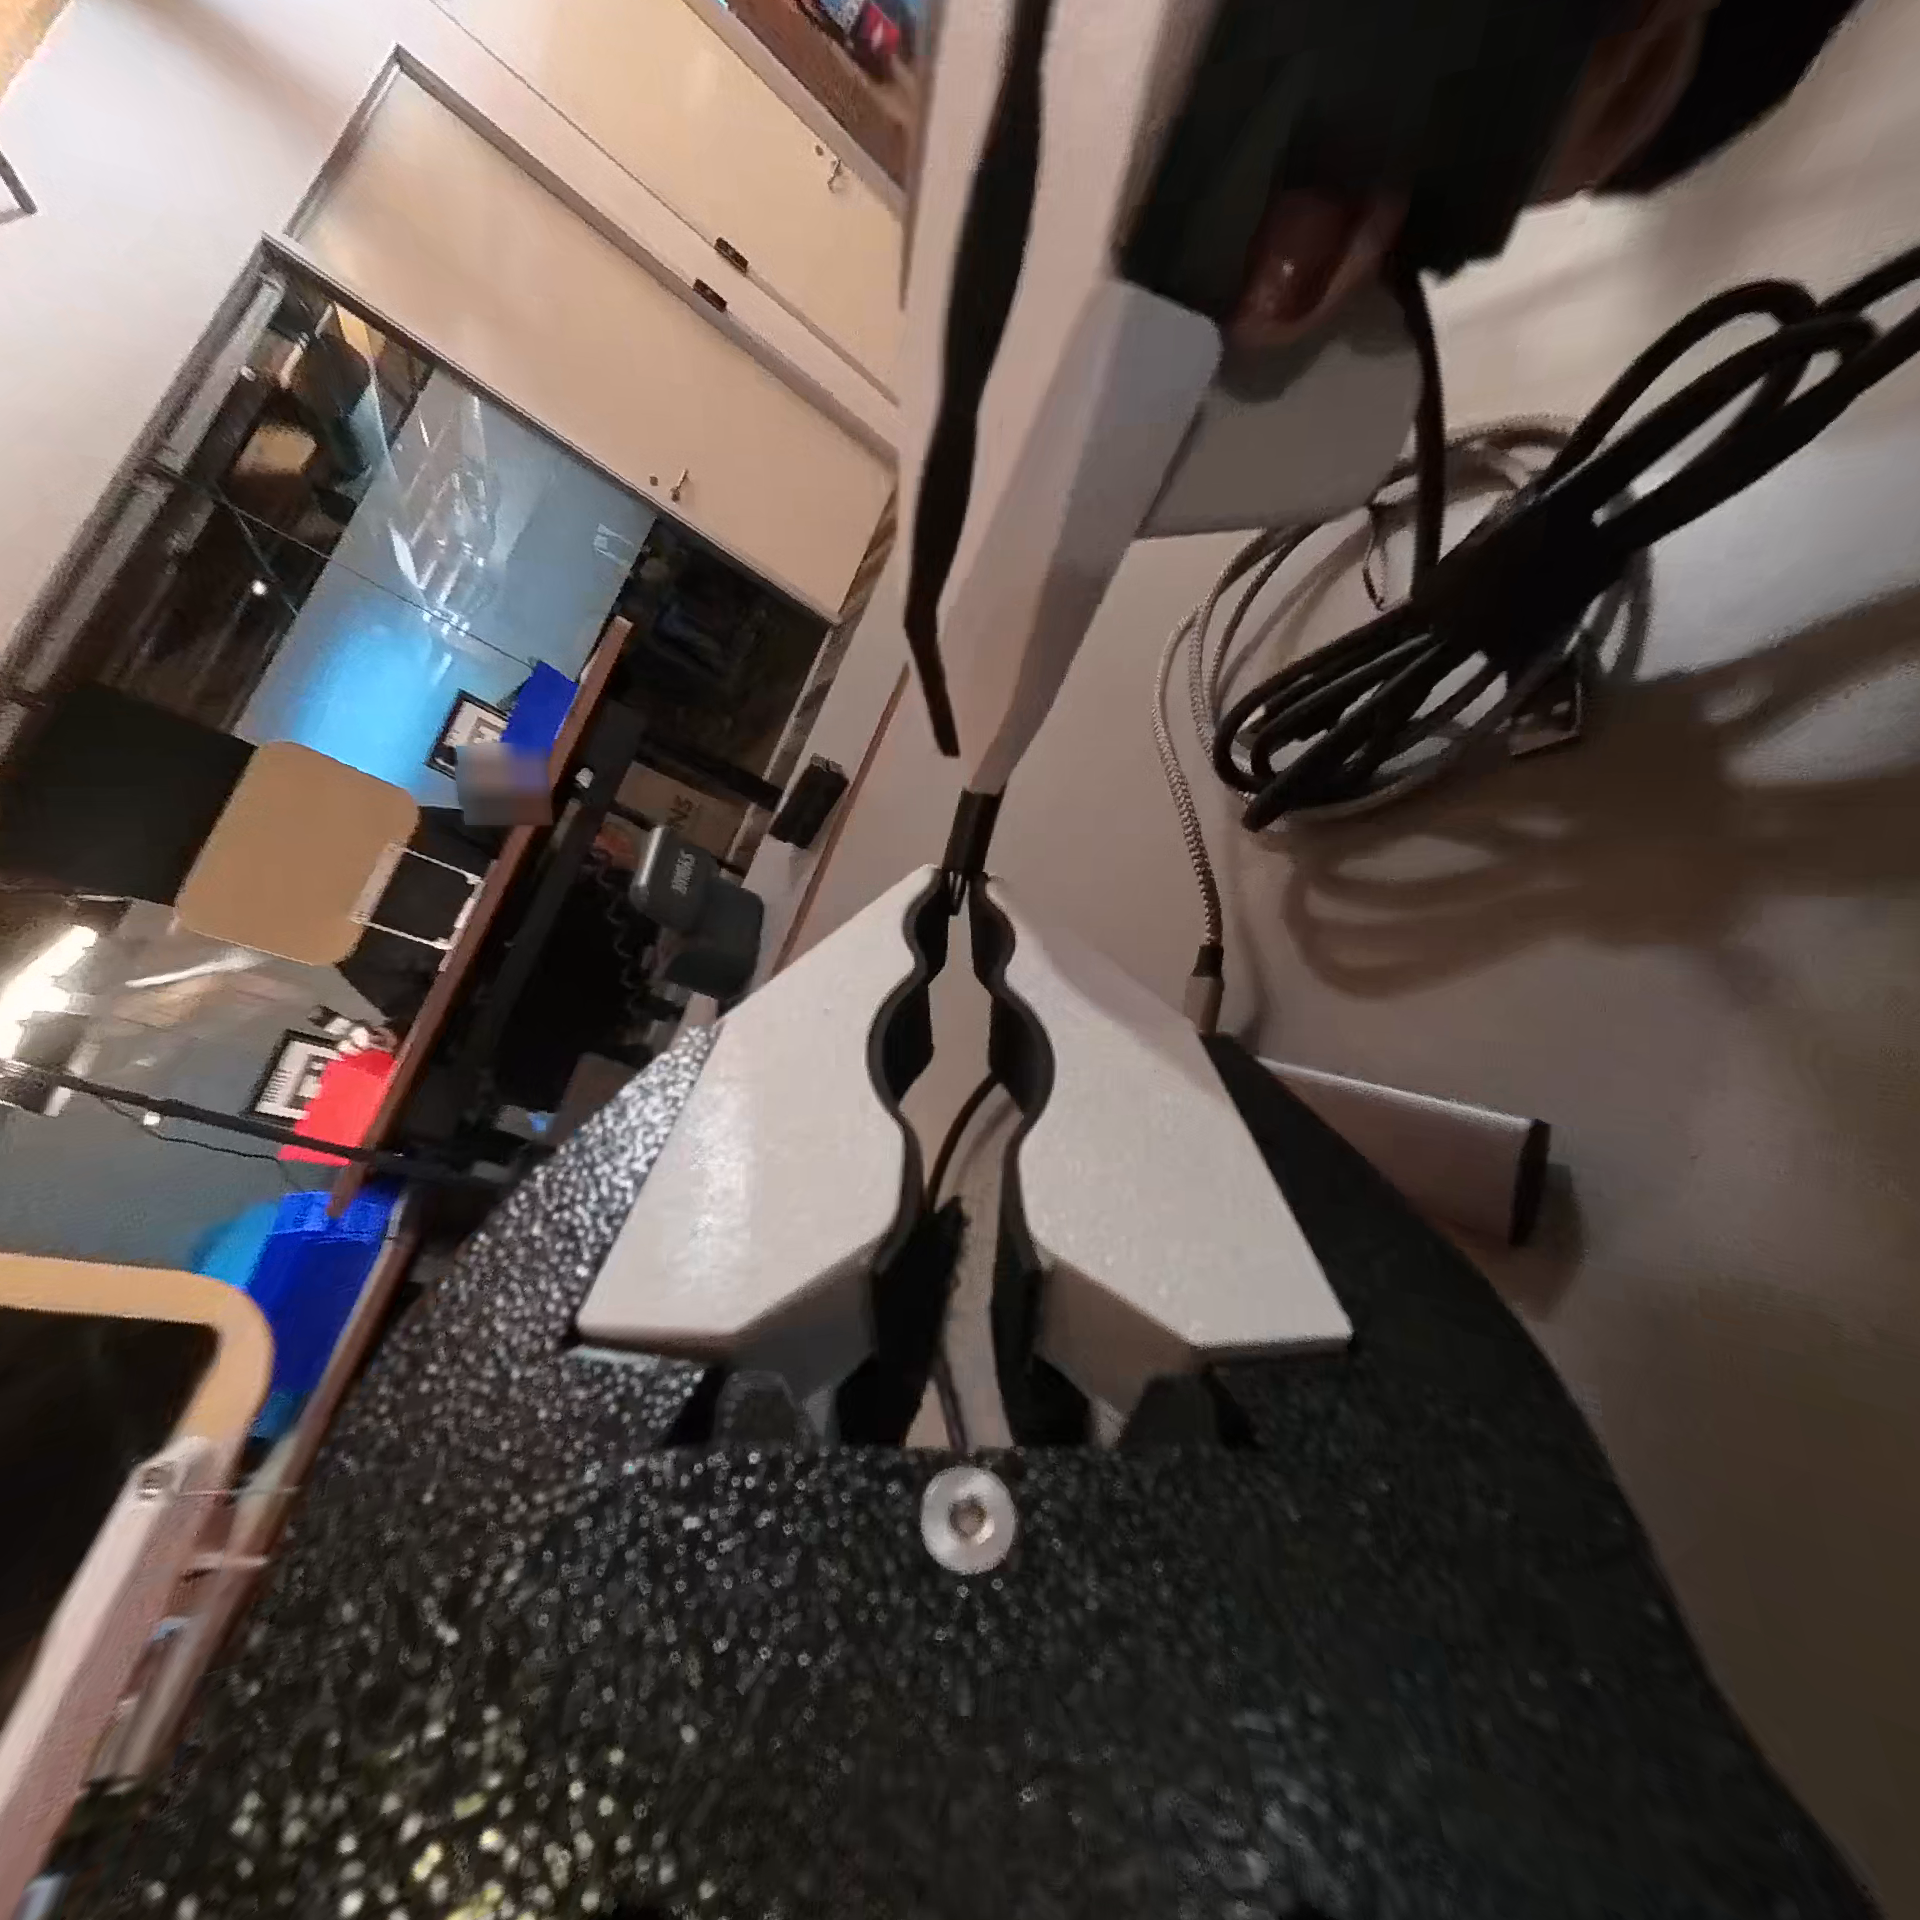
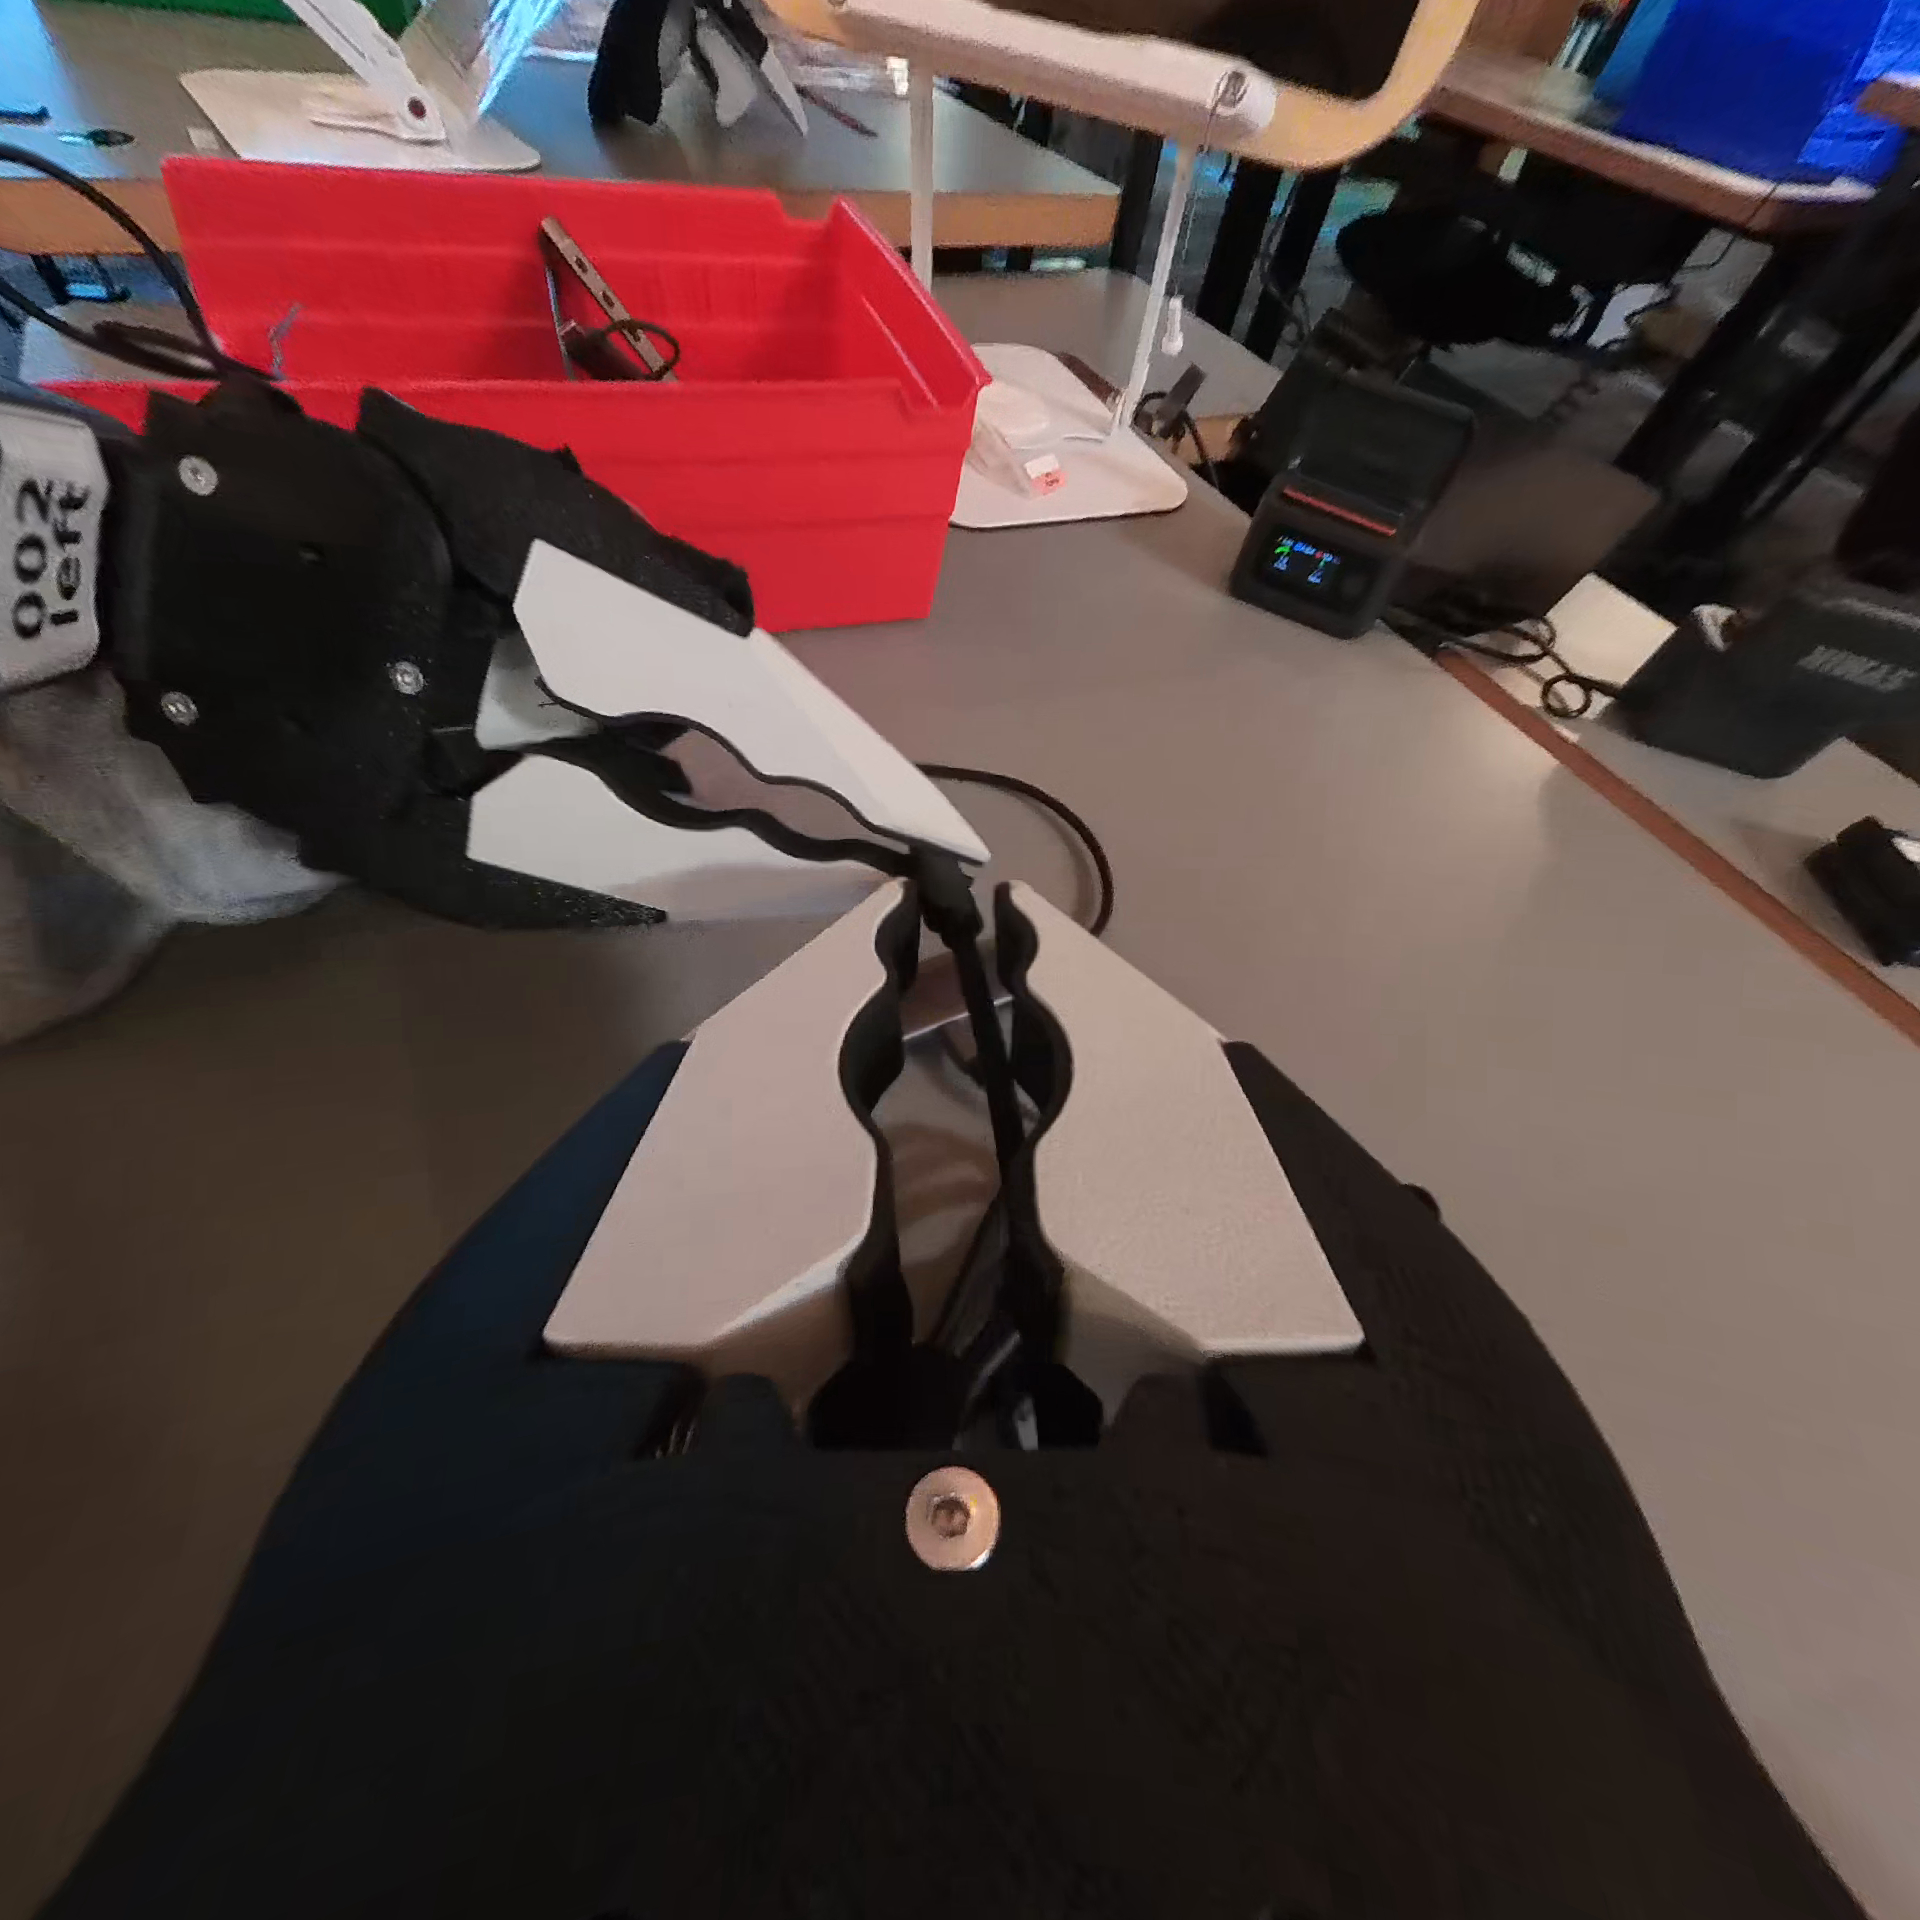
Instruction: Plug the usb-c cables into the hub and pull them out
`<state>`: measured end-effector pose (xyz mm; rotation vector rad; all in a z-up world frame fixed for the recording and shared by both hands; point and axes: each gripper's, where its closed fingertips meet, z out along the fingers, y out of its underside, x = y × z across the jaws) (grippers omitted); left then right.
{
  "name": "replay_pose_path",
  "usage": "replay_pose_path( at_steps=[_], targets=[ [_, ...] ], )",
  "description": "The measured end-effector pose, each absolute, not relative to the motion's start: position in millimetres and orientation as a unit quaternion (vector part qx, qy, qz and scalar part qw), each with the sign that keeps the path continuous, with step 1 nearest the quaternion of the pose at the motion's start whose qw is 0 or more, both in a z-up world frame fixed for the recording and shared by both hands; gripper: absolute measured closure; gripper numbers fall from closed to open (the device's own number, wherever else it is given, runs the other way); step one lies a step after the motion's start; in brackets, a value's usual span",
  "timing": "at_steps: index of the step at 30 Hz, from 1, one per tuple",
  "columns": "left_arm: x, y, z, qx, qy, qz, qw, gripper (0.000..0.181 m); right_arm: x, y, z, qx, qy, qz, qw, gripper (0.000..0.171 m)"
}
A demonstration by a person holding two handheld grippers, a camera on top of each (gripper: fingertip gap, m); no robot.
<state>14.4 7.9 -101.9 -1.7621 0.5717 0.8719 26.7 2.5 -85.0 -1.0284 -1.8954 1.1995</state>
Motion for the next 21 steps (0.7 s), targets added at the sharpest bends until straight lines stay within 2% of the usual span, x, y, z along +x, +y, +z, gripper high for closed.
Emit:
replay_pose_path(
  at_steps=[5, 8, 13, 17, 21],
  targets=[
    [14, 7, -101, -0.738, 0.230, 0.330, 0.542, 0.179, 28, -1, -86, -0.373, -0.735, 0.457, 0.333, 0.167],
    [23, 5, -112, -0.764, 0.234, 0.240, 0.551, 0.176, 26, 21, -93, -0.403, -0.727, 0.422, 0.361, 0.169],
    [21, -8, -134, -0.840, 0.129, 0.083, 0.521, 0.096, 31, 46, -115, -0.430, -0.735, 0.372, 0.369, 0.171],
    [21, -17, -151, -0.856, 0.111, 0.075, 0.500, 0.084, 32, 49, -133, -0.429, -0.753, 0.342, 0.364, 0.171],
    [26, -22, -161, -0.868, 0.125, 0.059, 0.477, 0.086, 39, 45, -146, -0.415, -0.787, 0.313, 0.333, 0.171]
  ],
)
